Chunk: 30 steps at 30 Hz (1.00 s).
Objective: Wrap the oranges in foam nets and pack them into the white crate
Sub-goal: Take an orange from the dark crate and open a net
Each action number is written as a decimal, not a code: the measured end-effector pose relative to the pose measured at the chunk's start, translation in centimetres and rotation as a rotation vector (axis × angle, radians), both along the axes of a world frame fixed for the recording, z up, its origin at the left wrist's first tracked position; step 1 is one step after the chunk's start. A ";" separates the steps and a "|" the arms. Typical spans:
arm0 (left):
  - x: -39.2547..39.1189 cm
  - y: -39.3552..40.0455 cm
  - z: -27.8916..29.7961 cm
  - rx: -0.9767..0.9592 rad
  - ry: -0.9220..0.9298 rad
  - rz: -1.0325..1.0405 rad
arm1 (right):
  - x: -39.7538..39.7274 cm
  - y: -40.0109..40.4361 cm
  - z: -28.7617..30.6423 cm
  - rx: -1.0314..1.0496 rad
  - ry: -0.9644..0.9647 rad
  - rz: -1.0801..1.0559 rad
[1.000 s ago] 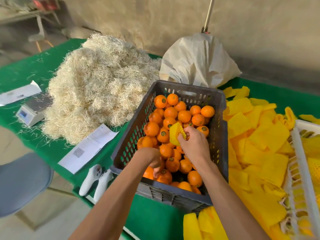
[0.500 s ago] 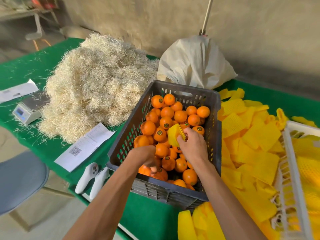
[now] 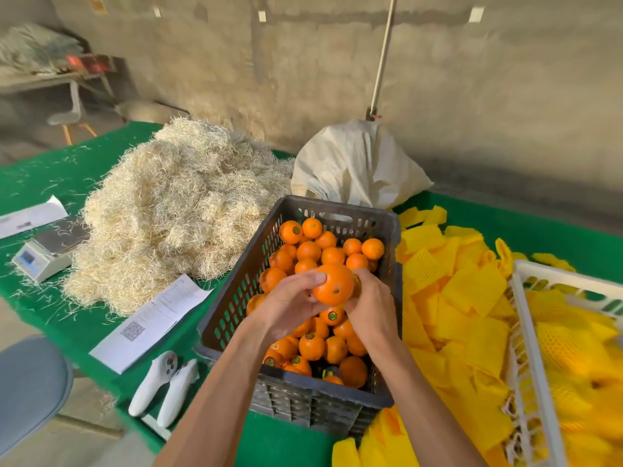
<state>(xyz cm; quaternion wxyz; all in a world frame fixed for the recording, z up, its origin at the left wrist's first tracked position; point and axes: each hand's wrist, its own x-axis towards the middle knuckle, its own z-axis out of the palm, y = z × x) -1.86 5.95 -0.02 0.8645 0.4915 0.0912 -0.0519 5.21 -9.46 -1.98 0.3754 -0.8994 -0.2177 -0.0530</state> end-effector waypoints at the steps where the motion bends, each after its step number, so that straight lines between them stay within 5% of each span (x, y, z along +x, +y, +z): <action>1: 0.3 -0.7 0.1 -0.022 0.009 0.010 | 0.0 -0.3 0.1 -0.019 -0.015 -0.004; 7: 1.0 -1.9 -0.3 -0.240 0.123 -0.022 | 0.4 -1.4 0.1 -0.039 -0.024 -0.044; 13: 1.5 -2.6 -1.0 -0.178 0.298 0.040 | 1.7 -1.7 -0.2 -0.116 0.118 0.068; 17: 1.5 -2.6 -1.8 -0.044 0.314 0.147 | 2.1 -2.4 0.0 0.031 0.310 0.098; 21: 2.2 -3.3 -2.7 0.040 0.326 0.335 | 1.0 -1.5 -0.3 0.094 0.220 0.030; 24: 2.7 -3.7 -3.4 0.259 0.252 0.471 | 0.2 -1.0 -0.8 0.136 0.133 -0.006; 28: 2.6 -4.2 -3.9 0.797 0.179 0.607 | -0.4 -0.4 -0.7 0.200 -0.013 -0.024; 30: 2.7 -4.6 -3.7 0.803 0.243 0.597 | -0.7 0.0 -0.5 0.243 -0.052 -0.012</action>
